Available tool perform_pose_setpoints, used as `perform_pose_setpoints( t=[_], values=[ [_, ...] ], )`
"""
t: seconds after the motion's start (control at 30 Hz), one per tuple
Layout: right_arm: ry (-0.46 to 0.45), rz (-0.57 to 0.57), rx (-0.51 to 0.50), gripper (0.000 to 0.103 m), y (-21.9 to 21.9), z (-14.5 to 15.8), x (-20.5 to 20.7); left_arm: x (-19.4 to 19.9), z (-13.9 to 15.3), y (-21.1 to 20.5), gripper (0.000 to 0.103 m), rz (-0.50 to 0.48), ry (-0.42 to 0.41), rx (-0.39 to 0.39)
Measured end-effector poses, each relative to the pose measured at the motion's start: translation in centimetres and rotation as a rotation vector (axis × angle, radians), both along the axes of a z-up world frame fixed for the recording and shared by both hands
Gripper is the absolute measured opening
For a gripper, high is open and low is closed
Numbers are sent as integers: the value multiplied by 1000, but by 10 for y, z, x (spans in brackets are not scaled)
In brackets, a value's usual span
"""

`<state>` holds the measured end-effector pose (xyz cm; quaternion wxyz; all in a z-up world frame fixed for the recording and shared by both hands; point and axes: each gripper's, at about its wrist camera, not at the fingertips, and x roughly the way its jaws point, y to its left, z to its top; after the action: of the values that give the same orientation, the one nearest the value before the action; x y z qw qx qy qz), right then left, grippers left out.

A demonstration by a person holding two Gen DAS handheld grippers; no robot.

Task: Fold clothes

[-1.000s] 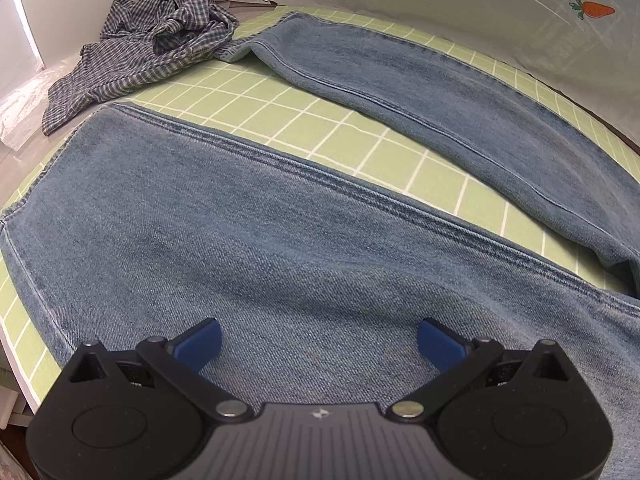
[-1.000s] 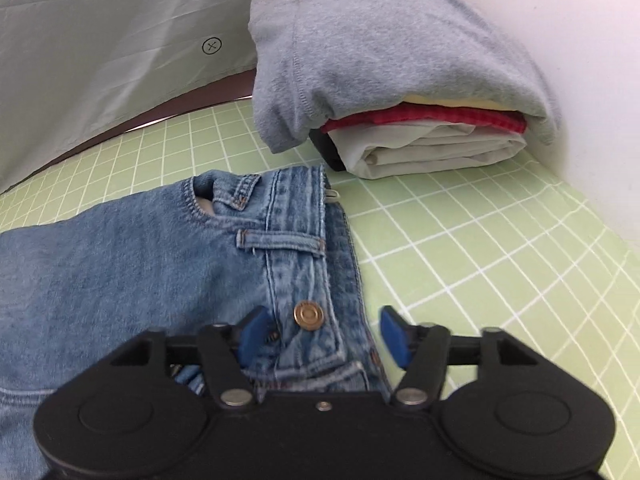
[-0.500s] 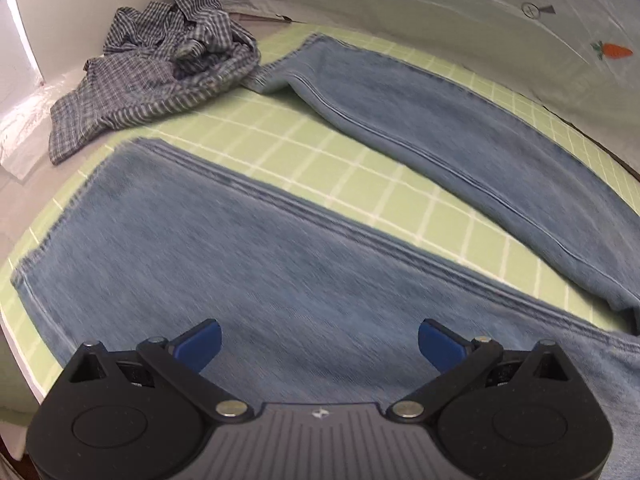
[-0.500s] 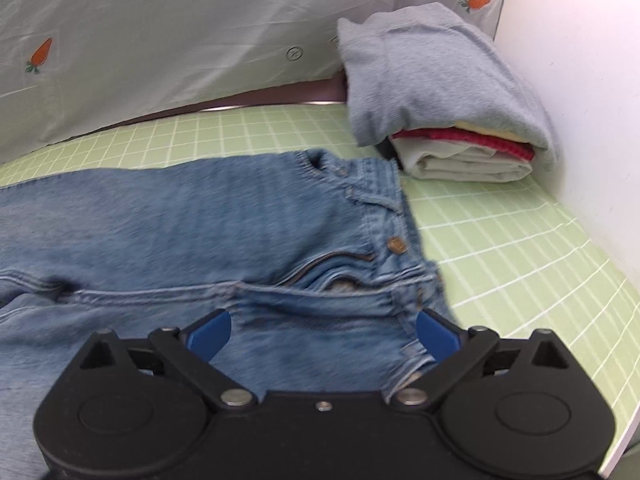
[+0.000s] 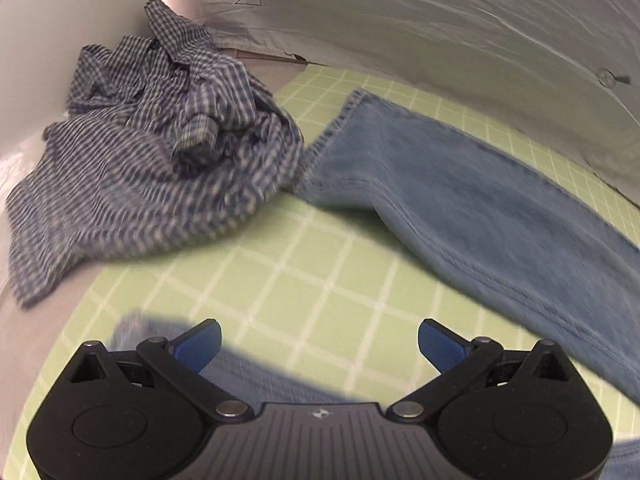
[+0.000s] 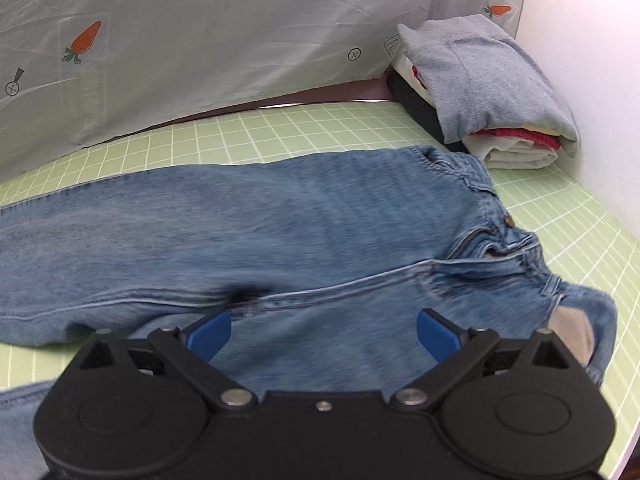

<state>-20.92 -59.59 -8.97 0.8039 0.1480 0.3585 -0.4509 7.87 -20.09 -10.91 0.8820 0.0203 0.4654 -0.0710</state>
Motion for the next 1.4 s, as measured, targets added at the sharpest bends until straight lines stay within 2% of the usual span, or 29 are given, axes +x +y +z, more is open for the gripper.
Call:
perform_pose_setpoints(
  t=[0.23, 0.43, 0.63, 0.73, 1.1, 1.2, 1.33, 1.4],
  values=[
    [33, -93, -12, 100, 30, 0, 47, 87, -18, 24, 103, -19, 2, -70],
    [108, -84, -38, 100, 49, 5, 69, 133, -27, 69, 103, 76, -55, -86],
    [160, -75, -41, 100, 54, 5, 80, 174, -36, 119, 103, 220, -85, -6],
    [172, -71, -40, 100, 54, 6, 86, 172, -32, 115, 103, 235, -52, -36],
    [169, -73, -8, 100, 53, 3, 88, 113, -20, 39, 100, 46, -19, -166],
    [163, -81, 3, 100, 52, 1, 87, 119, -22, 32, 93, 29, -21, -156],
    [163, -77, 1, 100, 53, 1, 87, 122, -21, 33, 92, 53, -33, -145],
    [160, -80, 4, 100, 53, 1, 86, 126, -23, 41, 92, 83, -46, -114]
  ],
)
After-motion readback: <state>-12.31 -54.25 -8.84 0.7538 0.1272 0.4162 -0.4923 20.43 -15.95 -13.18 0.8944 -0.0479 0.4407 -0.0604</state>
